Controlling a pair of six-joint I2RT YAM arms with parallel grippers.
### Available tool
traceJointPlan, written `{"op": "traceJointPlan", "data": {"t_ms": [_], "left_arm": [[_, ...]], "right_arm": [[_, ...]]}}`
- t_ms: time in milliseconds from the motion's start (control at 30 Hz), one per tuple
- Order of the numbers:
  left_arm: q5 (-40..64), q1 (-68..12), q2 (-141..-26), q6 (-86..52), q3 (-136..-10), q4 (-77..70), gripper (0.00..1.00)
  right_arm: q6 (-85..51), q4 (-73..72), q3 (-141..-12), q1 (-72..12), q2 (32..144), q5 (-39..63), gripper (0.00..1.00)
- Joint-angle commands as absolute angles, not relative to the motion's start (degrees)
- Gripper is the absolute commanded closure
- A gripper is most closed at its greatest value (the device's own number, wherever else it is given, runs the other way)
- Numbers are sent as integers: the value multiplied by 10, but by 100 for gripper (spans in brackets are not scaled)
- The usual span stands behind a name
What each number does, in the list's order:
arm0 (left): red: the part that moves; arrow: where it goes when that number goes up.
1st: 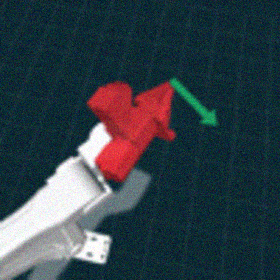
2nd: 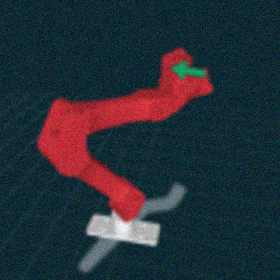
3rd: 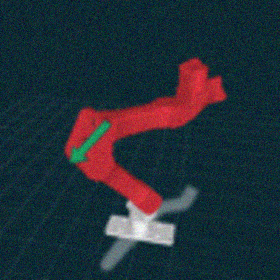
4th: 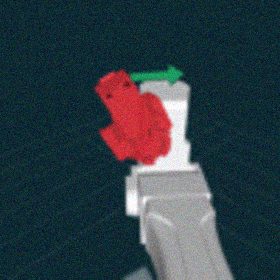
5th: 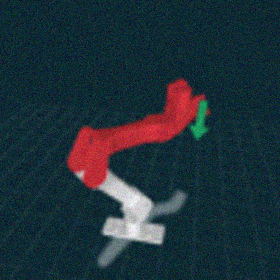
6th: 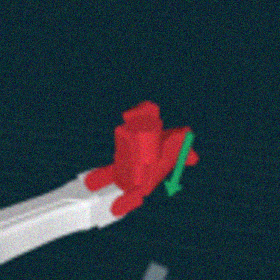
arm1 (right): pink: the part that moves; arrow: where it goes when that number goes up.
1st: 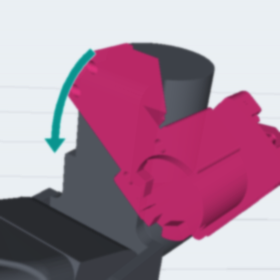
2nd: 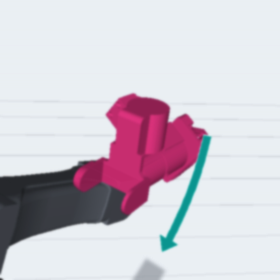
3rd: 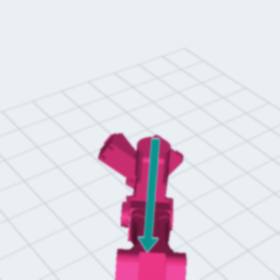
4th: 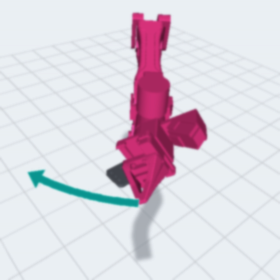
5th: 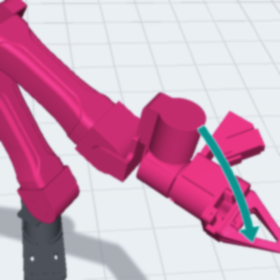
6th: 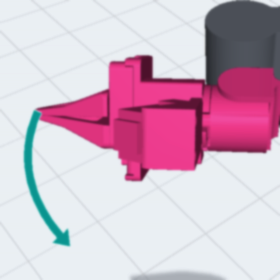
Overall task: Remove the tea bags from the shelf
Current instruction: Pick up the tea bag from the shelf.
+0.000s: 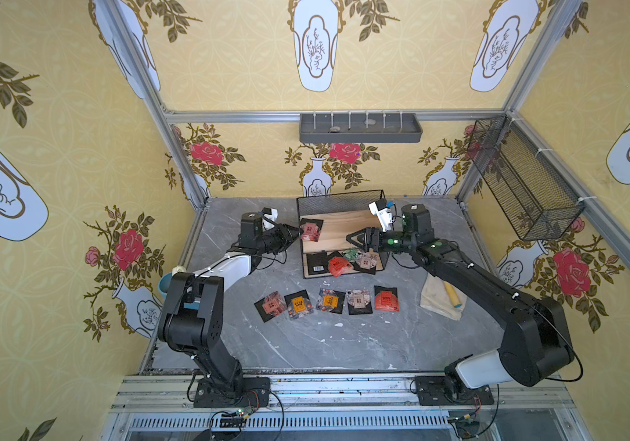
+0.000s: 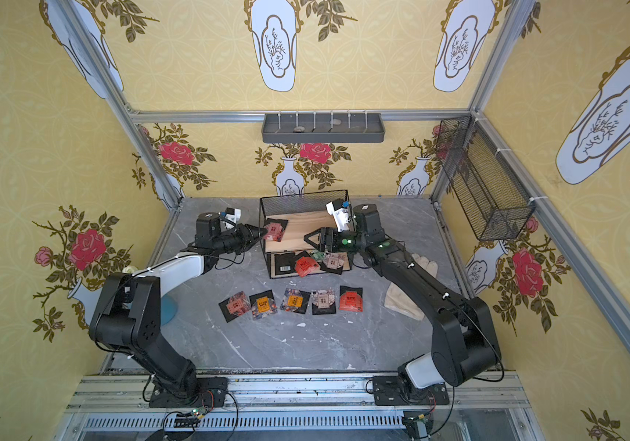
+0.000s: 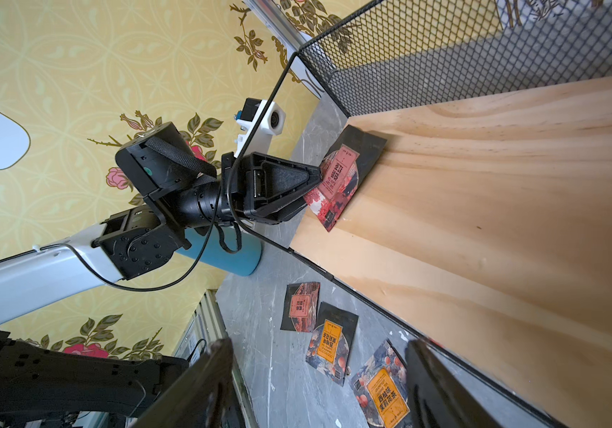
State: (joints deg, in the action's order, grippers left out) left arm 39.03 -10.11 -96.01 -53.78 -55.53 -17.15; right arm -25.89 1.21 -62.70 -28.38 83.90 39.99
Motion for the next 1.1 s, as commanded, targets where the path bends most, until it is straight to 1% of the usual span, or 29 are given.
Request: {"op": "traceJointPlan", "data": {"t_ms": [0,33,133,267,300,367,433,500,600,667,767,800,867,967,1067], "left_arm": [[390,-98,-954,-527,-547,-170,70],[389,-97,-951,-527,-545,-171,72],[390,-92,-943,-528,-538,-171,73],[389,-89,-930,-527,-531,-168,81],[389,-87,-926,-526,-529,-166,85],[389,-85,-919,-526,-525,-165,87],[389,-84,-911,-526,-520,-164,93],[388,-81,-903,-523,-515,-159,97],[387,-79,-892,-522,-506,-157,98],[393,-78,-893,-521,-505,-157,97],[400,-78,-900,-525,-510,-161,89],[399,-78,-902,-526,-510,-162,85],[396,-78,-907,-526,-513,-162,75],[409,-78,-921,-533,-521,-169,75],[416,-80,-930,-537,-530,-171,78]], "right_arm": [[-264,-24,-626,-284,842,406,24],[-264,-25,-626,-284,842,407,24],[-267,-28,-625,-284,843,408,24],[-269,-31,-624,-284,844,410,24],[-270,-31,-625,-284,845,411,24],[-270,-31,-625,-284,846,411,23],[-270,-32,-626,-284,846,410,23],[-271,-32,-627,-284,847,412,23],[-271,-33,-627,-284,847,412,23],[-270,-32,-627,-284,847,412,23],[-270,-32,-629,-284,847,414,23],[-269,-32,-630,-284,847,414,23],[-269,-31,-629,-284,845,414,23],[-267,-28,-629,-284,844,413,23],[-267,-28,-630,-283,843,412,23]]}}
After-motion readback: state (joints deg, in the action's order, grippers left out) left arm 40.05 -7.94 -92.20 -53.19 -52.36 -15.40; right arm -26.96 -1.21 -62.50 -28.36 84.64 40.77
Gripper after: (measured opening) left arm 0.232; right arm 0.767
